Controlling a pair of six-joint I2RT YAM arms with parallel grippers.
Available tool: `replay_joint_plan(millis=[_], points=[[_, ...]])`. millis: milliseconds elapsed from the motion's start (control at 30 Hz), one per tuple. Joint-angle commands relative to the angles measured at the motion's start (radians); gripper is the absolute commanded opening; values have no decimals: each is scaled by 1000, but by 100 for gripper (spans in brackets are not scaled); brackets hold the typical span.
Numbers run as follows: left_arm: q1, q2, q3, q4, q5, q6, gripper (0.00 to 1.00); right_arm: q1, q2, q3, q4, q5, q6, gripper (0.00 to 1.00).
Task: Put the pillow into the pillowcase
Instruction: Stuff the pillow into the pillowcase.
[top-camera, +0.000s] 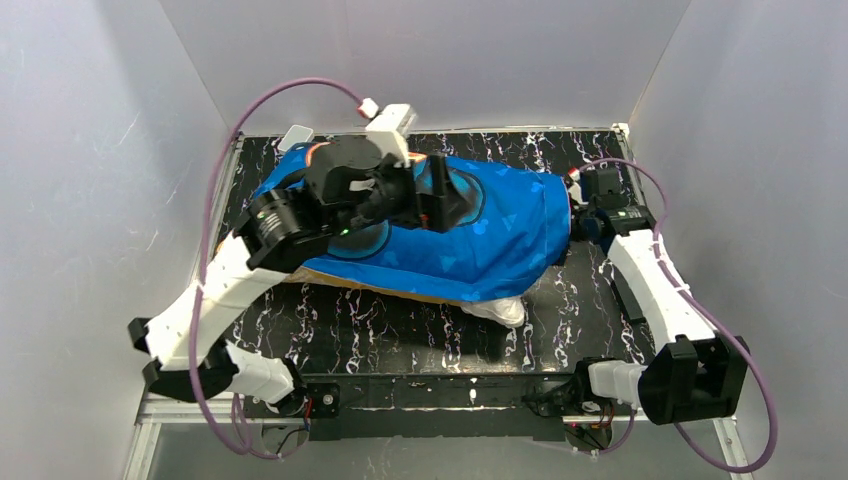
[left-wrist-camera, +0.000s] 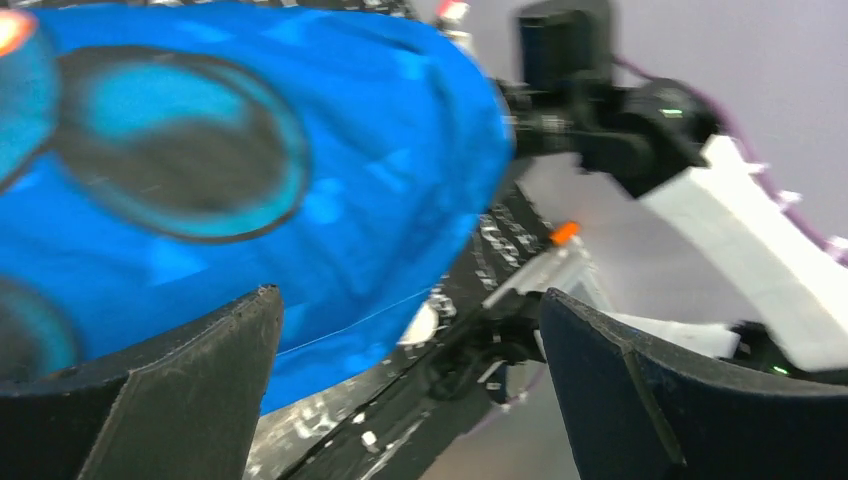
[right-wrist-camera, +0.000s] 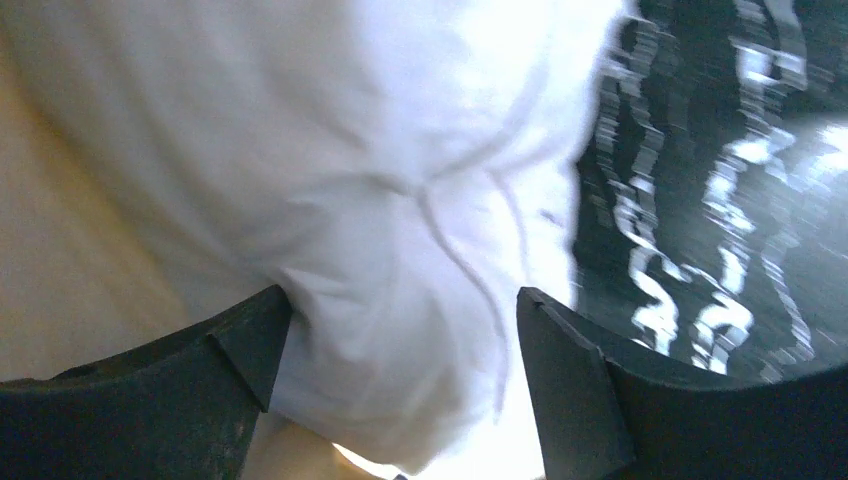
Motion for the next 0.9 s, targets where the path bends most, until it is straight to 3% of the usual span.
replay_joint_plan(millis=[0, 167, 267, 433, 600, 733, 800, 867], points=[[51, -73, -113, -155, -163, 15, 98, -62, -49, 54, -404, 216, -255, 94], [128, -110, -178, -297, -242, -60, 98, -85, -30, 41, -446, 472, -325, 98], [167, -79, -142, -452, -308, -81, 98, -112, -12, 42, -440, 542, -332, 98], [246, -21, -77, -693, -399, -99, 98, -245, 57, 181, -491, 600, -362, 98], [315, -41, -139, -745, -423, -113, 98, -361, 68, 377, -572, 695, -393, 98], [351, -68, -180, -719, -417, -71, 98, -379, 69, 520, -564, 599, -353, 98], [367, -78, -192, -697, -413, -41, 98, -379, 48, 523, -516, 452, -290, 98], [390, -87, -205, -668, -393, -14, 98, -379, -3, 420, -389, 228, -193, 98]])
